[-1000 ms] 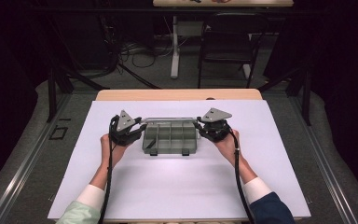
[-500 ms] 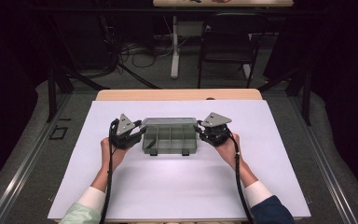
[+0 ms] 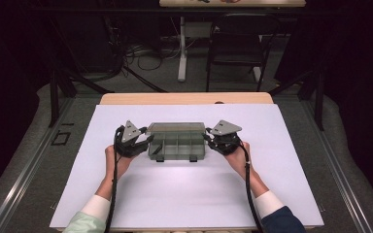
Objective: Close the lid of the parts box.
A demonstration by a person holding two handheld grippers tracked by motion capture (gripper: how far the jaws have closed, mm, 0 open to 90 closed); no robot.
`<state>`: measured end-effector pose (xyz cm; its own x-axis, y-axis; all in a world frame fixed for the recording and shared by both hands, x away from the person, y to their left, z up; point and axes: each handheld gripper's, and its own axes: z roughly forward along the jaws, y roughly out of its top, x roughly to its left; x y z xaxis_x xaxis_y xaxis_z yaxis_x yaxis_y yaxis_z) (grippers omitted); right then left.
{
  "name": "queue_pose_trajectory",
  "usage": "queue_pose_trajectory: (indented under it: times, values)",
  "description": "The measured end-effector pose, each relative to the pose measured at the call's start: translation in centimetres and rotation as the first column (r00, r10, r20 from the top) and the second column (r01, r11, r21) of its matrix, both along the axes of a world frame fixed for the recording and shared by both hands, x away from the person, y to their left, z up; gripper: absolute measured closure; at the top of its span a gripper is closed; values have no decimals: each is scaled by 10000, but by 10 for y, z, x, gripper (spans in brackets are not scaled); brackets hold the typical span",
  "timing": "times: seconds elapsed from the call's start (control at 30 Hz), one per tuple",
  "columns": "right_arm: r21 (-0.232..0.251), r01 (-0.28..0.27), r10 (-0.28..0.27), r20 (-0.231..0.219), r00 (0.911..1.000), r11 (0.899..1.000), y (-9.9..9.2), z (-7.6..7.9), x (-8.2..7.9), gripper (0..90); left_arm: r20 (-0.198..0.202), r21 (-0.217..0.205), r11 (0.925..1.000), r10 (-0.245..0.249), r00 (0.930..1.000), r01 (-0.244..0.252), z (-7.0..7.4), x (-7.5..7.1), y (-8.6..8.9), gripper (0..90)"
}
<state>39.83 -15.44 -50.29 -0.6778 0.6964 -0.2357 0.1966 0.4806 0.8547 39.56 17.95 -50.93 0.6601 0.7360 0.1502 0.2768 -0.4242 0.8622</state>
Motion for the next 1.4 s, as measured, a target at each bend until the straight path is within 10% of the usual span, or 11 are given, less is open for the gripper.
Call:
queue_pose_trajectory:
  times: [0.17, 0.3, 0.6, 0.83, 1.07, 1.2, 1.4]
  values:
    - [-52, -16, 16, 5, 10000, 10000, 0, -1, -1, 722, -575, -799, 9948, -679, 9960, 632, 14, -12, 7, 334]
    - [-84, -52, 52, -27, 10000, 10000, -1, -2, -1, 722, -293, -1632, 9853, -558, 9980, 504, 35, -18, 10, 472]
    - [-216, -119, 116, -133, 9998, 9997, -1, -5, -4, 723, -1266, -1281, 9918, -178, 9918, 15, 30, -1, 2, 842]
    - [-254, -469, 458, -451, 9979, 9986, -4, -4, -8, 609, -1470, -1456, 9891, -455, 9881, 239, 24, -3, 6, 869]
    - [38, -1540, 1528, -1518, 9765, 9881, -13, 4, -11, 374, -1513, -1359, 9901, -549, 9870, 343, 15, -5, 4, 846]
    - [157, -1794, 1795, -1651, 9698, 9836, -13, 7, -14, 416, -1566, -1179, 9921, -610, 9858, 426, 11, -7, 3, 848]
    - [631, -1503, 1567, -1121, 9813, 9866, -13, 13, -18, 719, -1614, -1012, 9937, -634, 9849, 474, 5, -8, 3, 886]
